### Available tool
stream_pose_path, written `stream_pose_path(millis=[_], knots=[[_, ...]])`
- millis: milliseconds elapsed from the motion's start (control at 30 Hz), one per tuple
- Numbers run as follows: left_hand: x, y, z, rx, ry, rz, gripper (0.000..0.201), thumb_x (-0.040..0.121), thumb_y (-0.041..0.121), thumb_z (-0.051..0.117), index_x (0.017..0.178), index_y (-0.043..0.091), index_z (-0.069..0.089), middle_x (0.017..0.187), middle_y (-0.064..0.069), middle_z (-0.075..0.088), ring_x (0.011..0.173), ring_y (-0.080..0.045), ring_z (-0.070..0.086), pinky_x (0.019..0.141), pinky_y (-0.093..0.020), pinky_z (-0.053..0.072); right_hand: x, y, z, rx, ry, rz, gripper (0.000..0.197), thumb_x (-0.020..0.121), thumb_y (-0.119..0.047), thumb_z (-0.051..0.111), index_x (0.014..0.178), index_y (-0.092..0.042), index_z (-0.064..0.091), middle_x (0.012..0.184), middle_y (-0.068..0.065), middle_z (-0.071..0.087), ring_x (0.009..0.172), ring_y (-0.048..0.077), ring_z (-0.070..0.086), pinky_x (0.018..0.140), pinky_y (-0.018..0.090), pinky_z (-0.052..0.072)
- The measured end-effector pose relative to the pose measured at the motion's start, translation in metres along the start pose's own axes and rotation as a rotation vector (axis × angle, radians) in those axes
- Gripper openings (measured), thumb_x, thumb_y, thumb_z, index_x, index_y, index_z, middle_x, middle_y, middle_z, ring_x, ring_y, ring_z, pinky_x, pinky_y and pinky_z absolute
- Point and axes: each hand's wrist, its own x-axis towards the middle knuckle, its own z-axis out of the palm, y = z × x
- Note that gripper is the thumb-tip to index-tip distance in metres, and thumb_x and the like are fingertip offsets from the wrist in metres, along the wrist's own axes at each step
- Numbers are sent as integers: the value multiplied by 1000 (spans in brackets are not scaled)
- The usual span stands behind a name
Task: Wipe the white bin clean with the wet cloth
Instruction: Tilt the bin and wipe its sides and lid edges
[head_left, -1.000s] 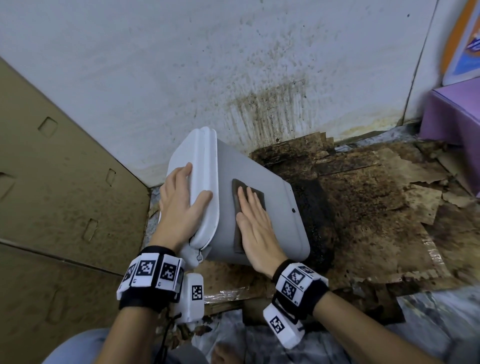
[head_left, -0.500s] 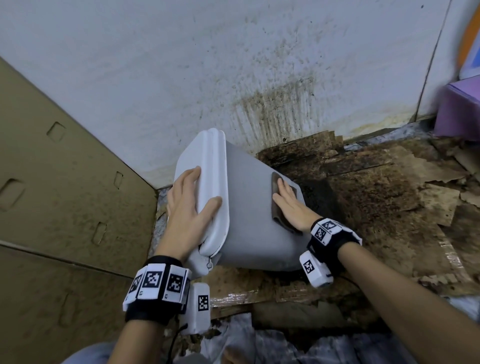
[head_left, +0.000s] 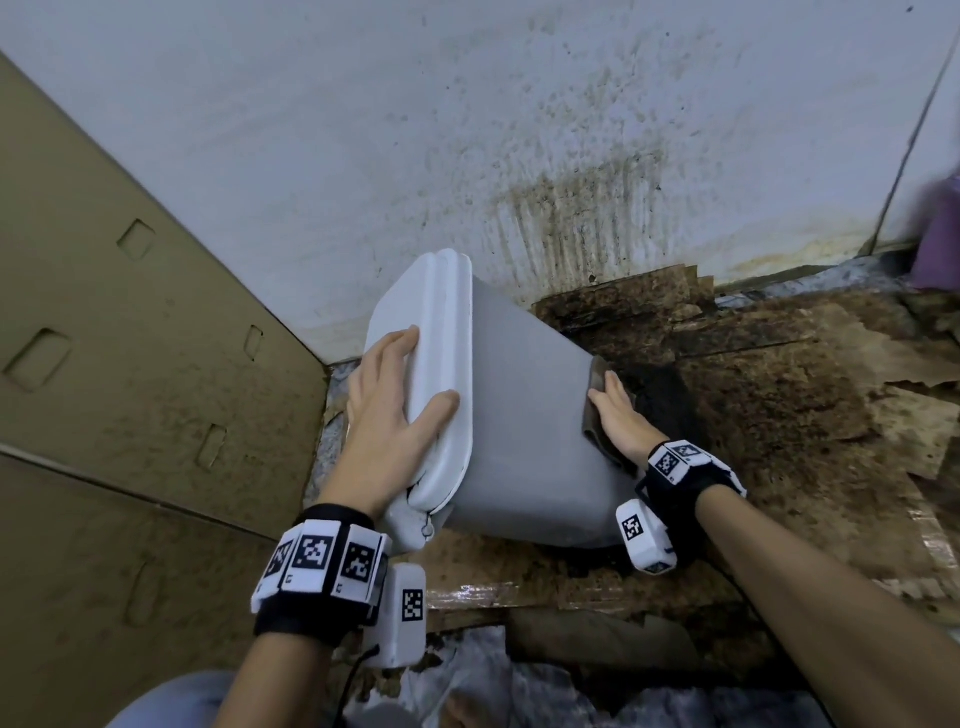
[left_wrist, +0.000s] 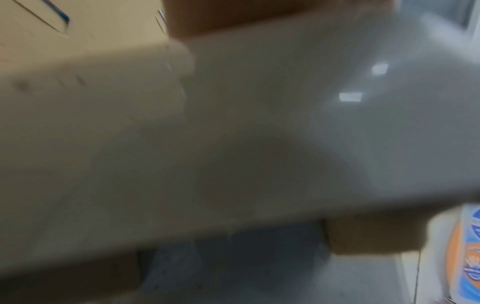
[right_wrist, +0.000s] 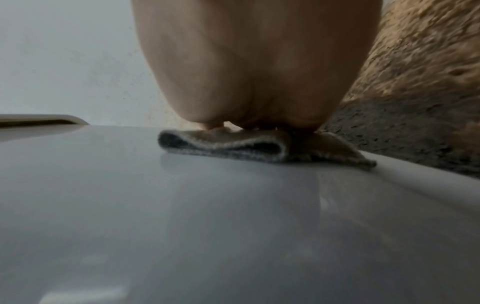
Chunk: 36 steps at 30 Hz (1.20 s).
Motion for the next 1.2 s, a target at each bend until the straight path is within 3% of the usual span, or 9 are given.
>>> stream_pose_path(millis=[133,300,433,600,700,867,1067,1200], knots=[[1,1,1,13,3,-5,82,78,63,45,153,33,31,154,18,27,141,-7,20,120,-45,24,-13,-11,11,-29,34,-27,61,109,-36,20,159,-16,-7,168,-3,-13,155,15,-11,126,41,-3],[0,0,0,30,19,-10,82,78,62,44,153,31,31,154,16,27,140,-11,23,121,-51,24,-52,-31,41,-44,110,-190,56,110,-29,17,159,-18,-8,167,-4,-14,153,10,-13,124,30,-9],[0,-1,0,38,16,-14,83,78,62,43,153,31,29,154,15,26,141,-13,22,120,-52,24,-75,-47,62,-22,118,-264,56,110,-29,16,159,-22,-8,167,-7,-16,151,3,-16,126,33,-7],[0,2,2,47,20,-14,88,75,65,40,155,28,29,156,10,26,143,-15,21,121,-47,21,-118,-75,87,-17,185,-427,63,99,-44,8,158,-27,-5,164,-17,-13,147,-6,-17,123,24,-6],[0,3,3,51,17,-15,89,75,65,40,155,27,29,157,8,26,145,-18,20,122,-46,20,-141,-78,104,19,270,-552,64,98,-48,8,159,-31,2,166,-20,-3,150,-7,-9,121,19,-6],[-1,4,3,43,23,-2,87,77,64,42,155,28,30,157,10,26,144,-16,21,121,-45,20,-137,-59,103,-38,382,-660,57,105,-37,22,160,-24,18,167,-15,13,154,2,8,124,28,6],[-2,3,2,39,16,-14,82,79,60,44,154,31,29,155,13,26,142,-14,21,119,-44,21,-115,-7,100,-7,491,-589,55,105,-37,23,158,-22,29,164,-10,26,152,7,20,123,42,24],[-2,4,2,32,13,-16,78,82,56,47,154,31,29,155,14,26,142,-13,20,118,-41,22,-102,31,91,99,526,-391,58,102,-48,18,156,-28,29,163,-15,25,152,3,17,124,44,20]])
